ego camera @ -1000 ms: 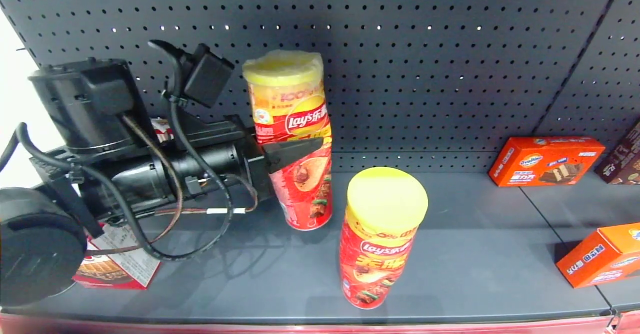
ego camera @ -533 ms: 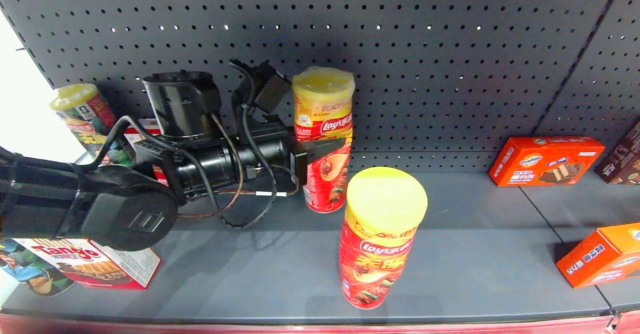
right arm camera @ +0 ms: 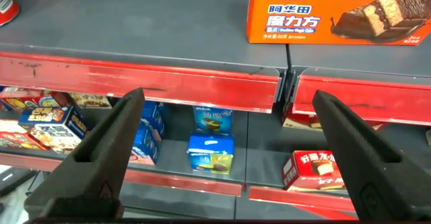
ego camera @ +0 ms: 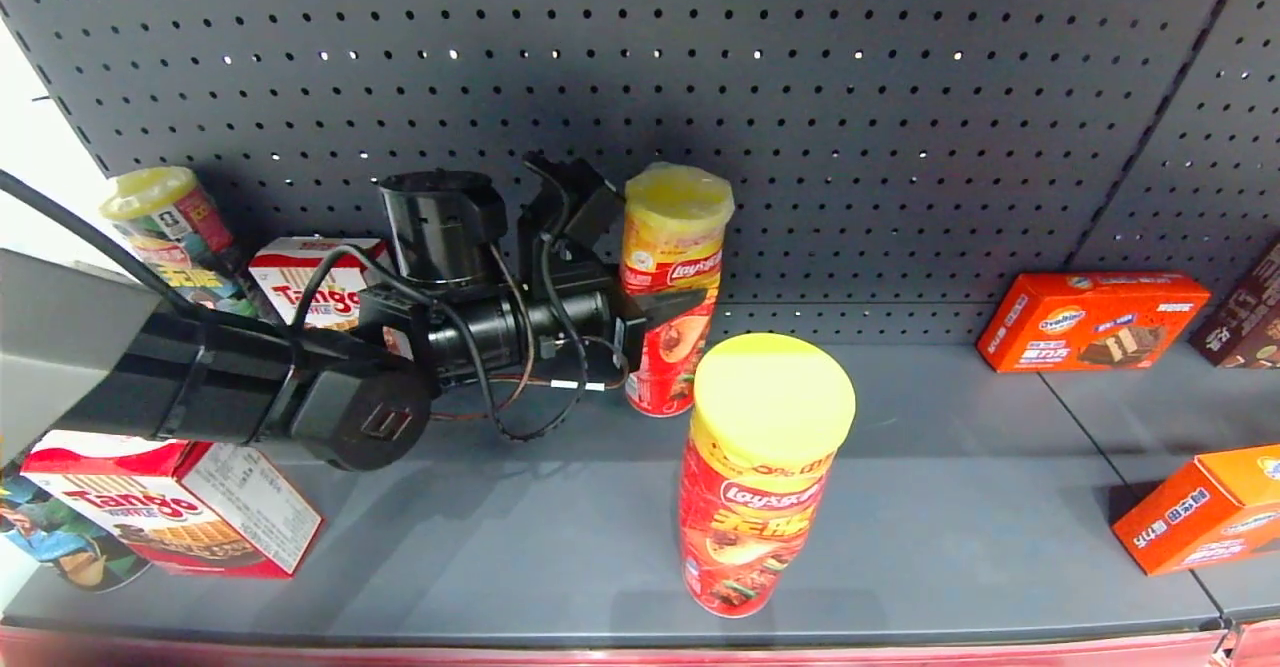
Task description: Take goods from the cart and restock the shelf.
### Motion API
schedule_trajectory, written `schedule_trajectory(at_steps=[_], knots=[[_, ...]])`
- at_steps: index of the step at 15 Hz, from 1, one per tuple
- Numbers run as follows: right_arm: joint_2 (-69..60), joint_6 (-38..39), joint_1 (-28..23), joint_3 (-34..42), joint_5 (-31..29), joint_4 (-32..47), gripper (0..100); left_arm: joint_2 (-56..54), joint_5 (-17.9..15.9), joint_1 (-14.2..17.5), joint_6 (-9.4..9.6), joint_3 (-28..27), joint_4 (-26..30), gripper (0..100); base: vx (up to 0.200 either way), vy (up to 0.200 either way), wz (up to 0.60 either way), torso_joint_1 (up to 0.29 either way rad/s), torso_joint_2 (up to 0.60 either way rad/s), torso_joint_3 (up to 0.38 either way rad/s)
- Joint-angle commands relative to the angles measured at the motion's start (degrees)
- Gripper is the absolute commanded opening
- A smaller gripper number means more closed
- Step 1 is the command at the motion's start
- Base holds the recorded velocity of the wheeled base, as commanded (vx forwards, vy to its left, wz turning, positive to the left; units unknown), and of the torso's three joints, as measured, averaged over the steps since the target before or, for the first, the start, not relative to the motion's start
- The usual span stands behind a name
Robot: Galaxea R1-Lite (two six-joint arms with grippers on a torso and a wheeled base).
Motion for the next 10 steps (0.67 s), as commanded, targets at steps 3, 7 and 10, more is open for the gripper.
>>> schedule_trajectory(at_steps=[3,7,10], knots=[[0.1,0.0,0.0,0.0,0.0,0.0,100,2.4,0.0,0.1,0.1,-1.9,-0.2,0,0.0,0.0,0.0,0.0,0.0,0.0],[0.1,0.0,0.0,0.0,0.0,0.0,100,4.5,0.1,0.1,0.01,-2.0,-3.5,0,0.0,0.0,0.0,0.0,0.0,0.0],[0.1,0.0,0.0,0.0,0.0,0.0,100,5.0,0.0,-0.1,0.01,-1.9,-4.1,0,0.0,0.0,0.0,0.0,0.0,0.0]])
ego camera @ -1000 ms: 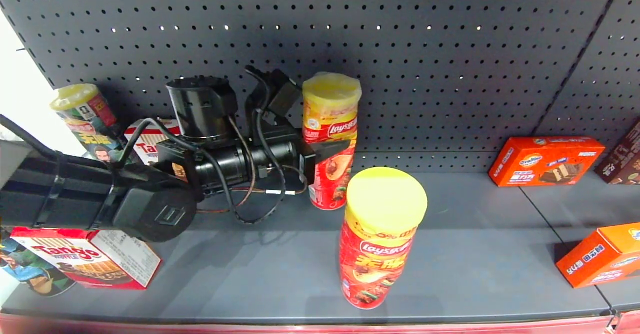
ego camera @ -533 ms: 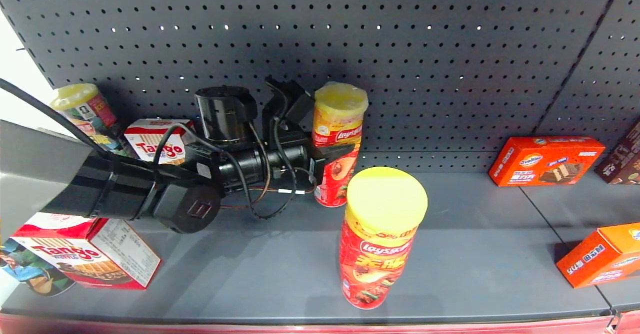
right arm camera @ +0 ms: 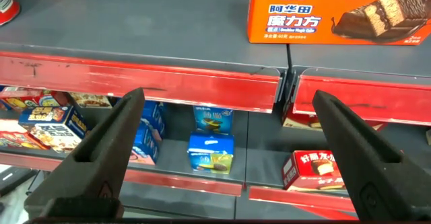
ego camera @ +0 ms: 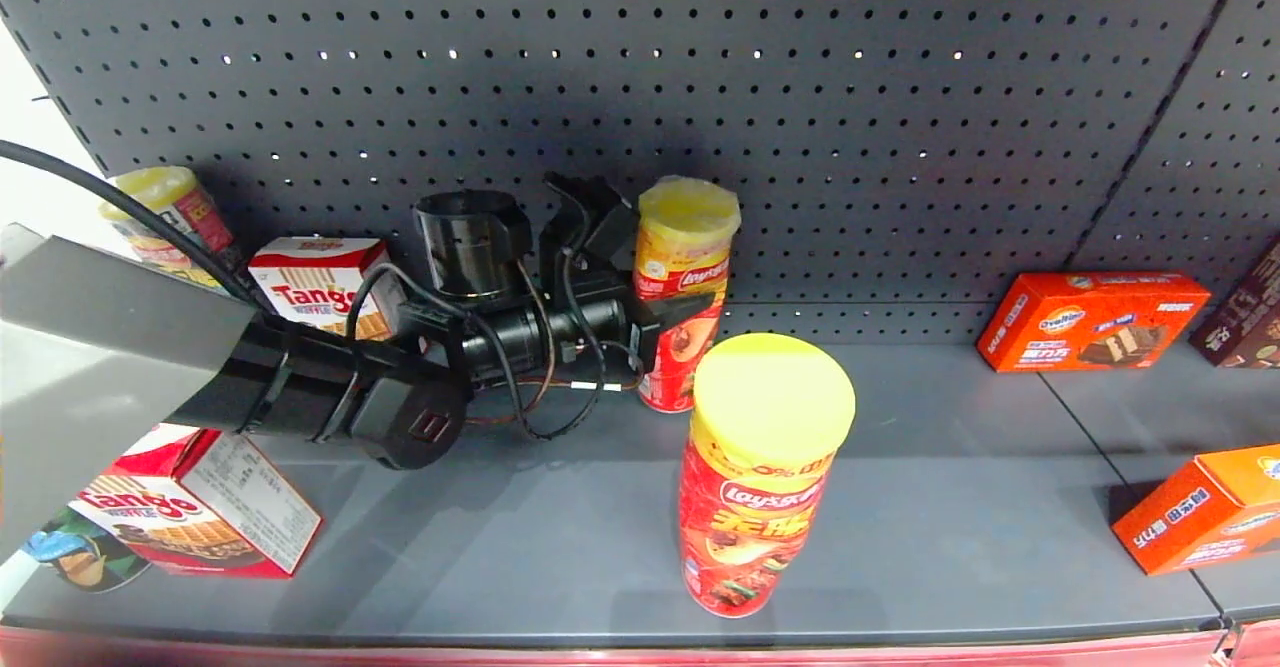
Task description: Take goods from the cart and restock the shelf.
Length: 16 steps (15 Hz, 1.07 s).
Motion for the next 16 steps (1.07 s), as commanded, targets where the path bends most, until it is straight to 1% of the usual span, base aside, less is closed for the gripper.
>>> schedule_trajectory(at_steps=[1,2,7,10,11,12,13,14,15,16], knots=[[0.1,0.0,0.0,0.0,0.0,-0.1,100,0.3,-0.1,-0.2,-0.01,0.3,-0.4,0,0.0,0.0,0.0,0.0,0.0,0.0],[0.1,0.0,0.0,0.0,0.0,0.0,100,0.3,0.0,-0.3,-0.1,0.4,-1.0,100,0.0,0.0,0.0,0.0,0.0,0.0],[0.2,0.0,0.0,0.0,0.0,-0.1,100,-1.7,0.2,-0.3,-0.19,1.7,-1.3,100,0.0,0.0,0.0,0.0,0.0,0.0],[0.1,0.0,0.0,0.0,0.0,0.0,100,-5.8,0.8,-0.2,-0.28,6.6,-1.3,100,0.0,0.0,0.0,0.0,0.0,0.0],[0.1,0.0,0.0,0.0,0.0,0.0,100,-5.8,0.8,-0.2,-0.28,6.6,-1.3,100,0.0,0.0,0.0,0.0,0.0,0.0],[0.2,0.0,0.0,0.0,0.0,-0.1,100,-8.7,1.0,-0.1,-0.19,10.1,-1.3,100,0.0,0.0,0.0,0.0,0.0,0.0],[0.2,0.0,0.0,0.0,0.0,0.0,100,-10.3,1.6,0.0,-0.19,11.8,-1.3,100,0.0,0.0,0.0,0.0,0.0,0.0],[0.1,0.0,0.0,0.0,0.0,0.0,100,-10.9,2.3,0.1,-0.19,12.8,-1.3,100,0.0,0.0,0.0,0.0,0.0,0.0],[0.2,0.0,0.0,0.0,0.0,-0.1,100,-12.6,6.5,0.2,-0.19,14.7,-1.3,100,0.0,0.0,0.0,0.0,0.0,0.0],[0.1,0.0,0.0,0.0,0.0,0.0,100,-13.1,9.5,0.0,-0.19,15.3,-1.3,100,0.0,0.0,0.0,0.0,0.0,0.0]])
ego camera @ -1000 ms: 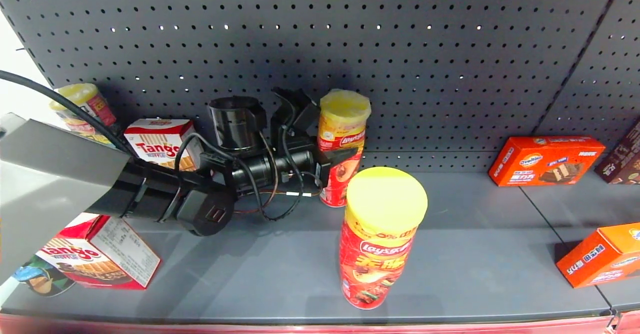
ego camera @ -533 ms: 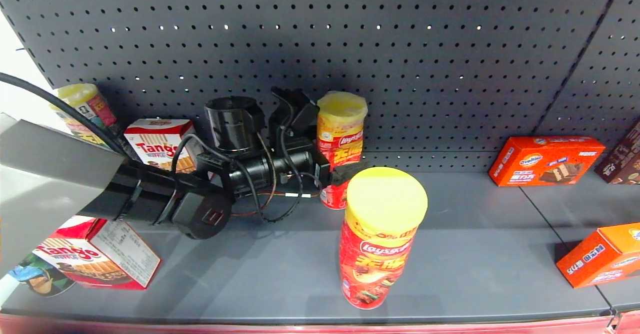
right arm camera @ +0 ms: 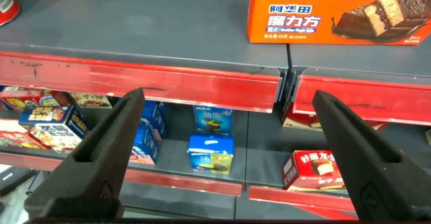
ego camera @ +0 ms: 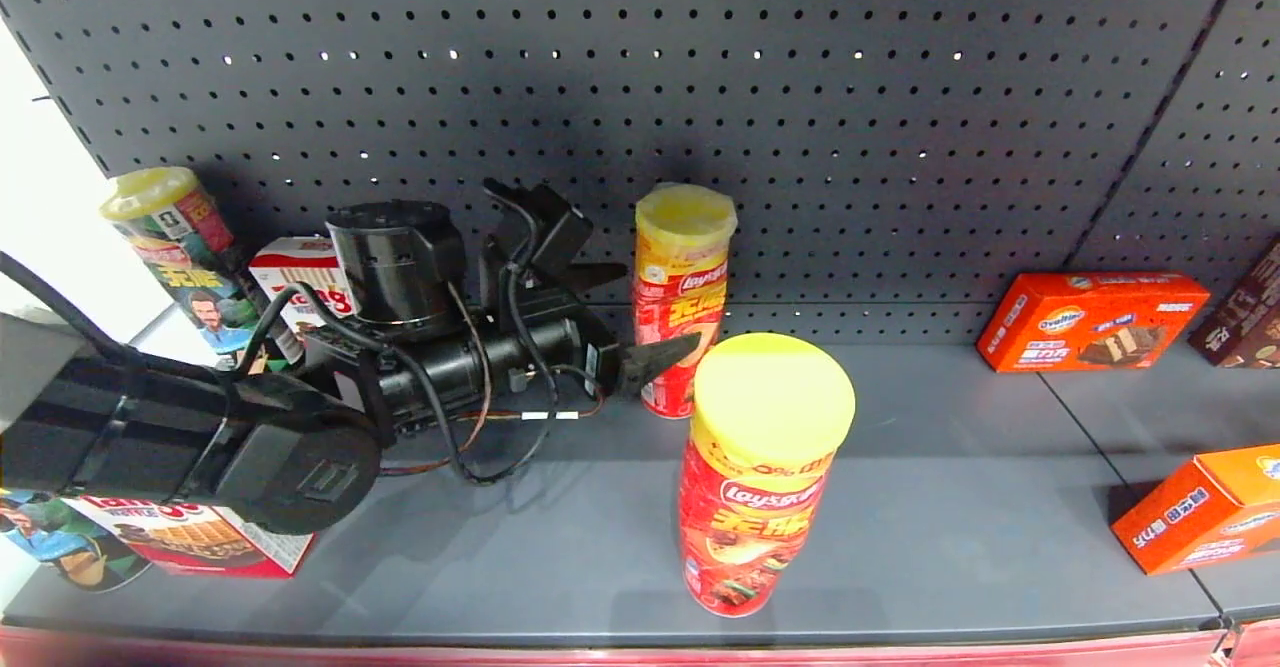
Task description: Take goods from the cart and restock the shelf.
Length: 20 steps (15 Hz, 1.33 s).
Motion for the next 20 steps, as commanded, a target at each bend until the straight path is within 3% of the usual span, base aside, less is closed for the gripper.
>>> schedule_trajectory(at_steps=[1,5,8,14,20], knots=[[0.1,0.0,0.0,0.0,0.0,-0.1,100,-3.4,2.3,-0.2,0.02,2.2,0.0,100,0.0,0.0,0.0,0.0,0.0,0.0],[0.2,0.0,0.0,0.0,0.0,-0.1,100,-4.5,3.8,0.0,0.19,4.3,0.2,100,0.0,0.0,0.0,0.0,0.0,0.0],[0.1,0.0,0.0,0.0,0.0,0.0,100,-4.4,7.0,0.1,3.45,5.0,0.6,100,0.0,0.0,0.0,0.0,0.0,0.0],[0.1,0.0,0.0,0.0,0.0,-0.1,100,-3.8,10.7,0.3,3.53,3.8,1.6,100,0.0,0.0,0.0,0.0,0.0,0.0],[0.1,0.0,0.0,0.0,0.0,0.0,100,-3.0,11.9,1.7,3.62,3.3,1.7,100,0.0,0.0,0.0,0.0,0.0,0.0]])
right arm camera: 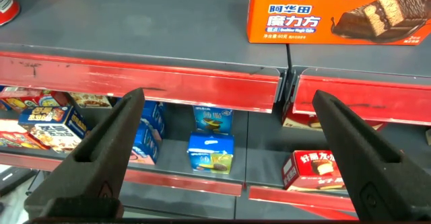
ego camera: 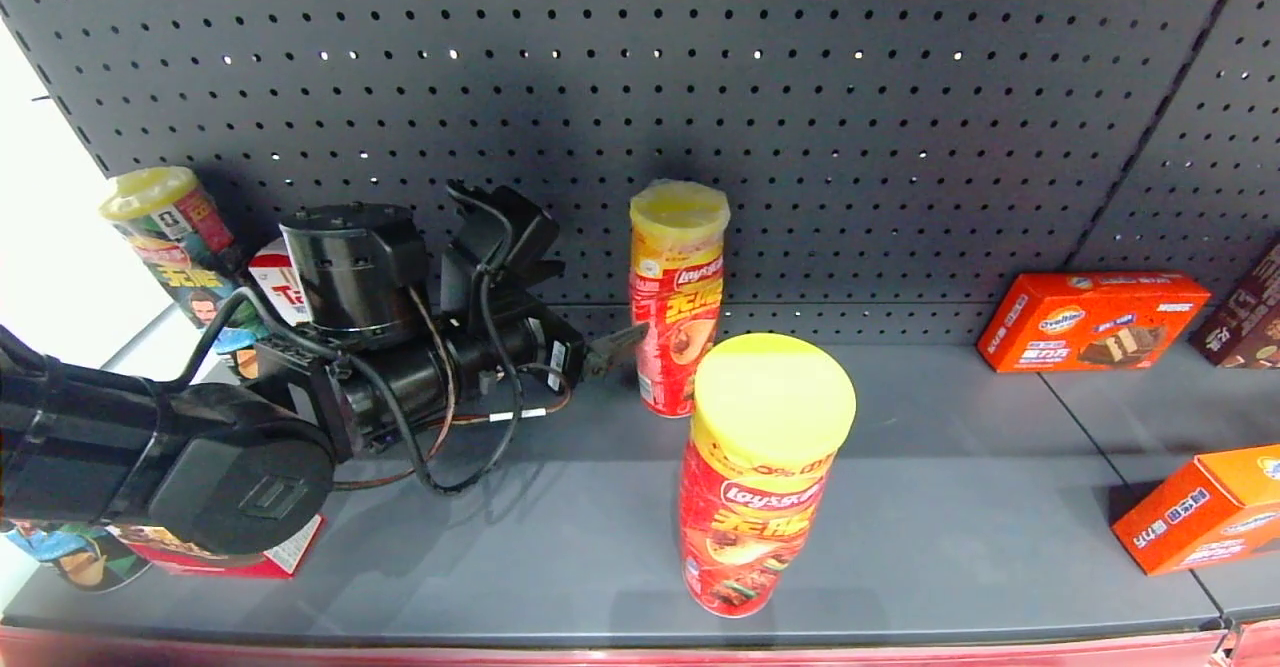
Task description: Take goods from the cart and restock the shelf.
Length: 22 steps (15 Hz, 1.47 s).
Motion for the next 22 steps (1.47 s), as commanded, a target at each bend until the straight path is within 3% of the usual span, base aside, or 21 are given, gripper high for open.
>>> schedule_trajectory(at_steps=[1,13,15,18,22], knots=[[0.1,0.0,0.0,0.0,0.0,0.0,100,0.4,0.0,0.3,-0.05,-0.2,0.0,100,0.0,0.0,0.0,0.0,0.0,0.0],[0.1,0.0,0.0,0.0,0.0,0.0,100,-0.4,1.0,1.7,0.57,-0.8,1.4,100,0.0,0.0,0.0,0.0,0.0,0.0],[0.1,0.0,0.0,0.0,0.0,0.0,100,-1.4,4.1,1.7,3.82,0.3,1.5,100,0.0,0.0,0.0,0.0,0.0,0.0],[0.1,0.0,0.0,0.0,0.0,0.0,100,-1.6,8.6,1.6,4.08,0.3,1.5,100,0.0,0.0,0.0,0.0,0.0,0.0],[0.1,0.0,0.0,0.0,0.0,0.0,100,0.9,10.7,1.2,4.08,-0.3,1.5,100,0.0,0.0,0.0,0.0,0.0,0.0]])
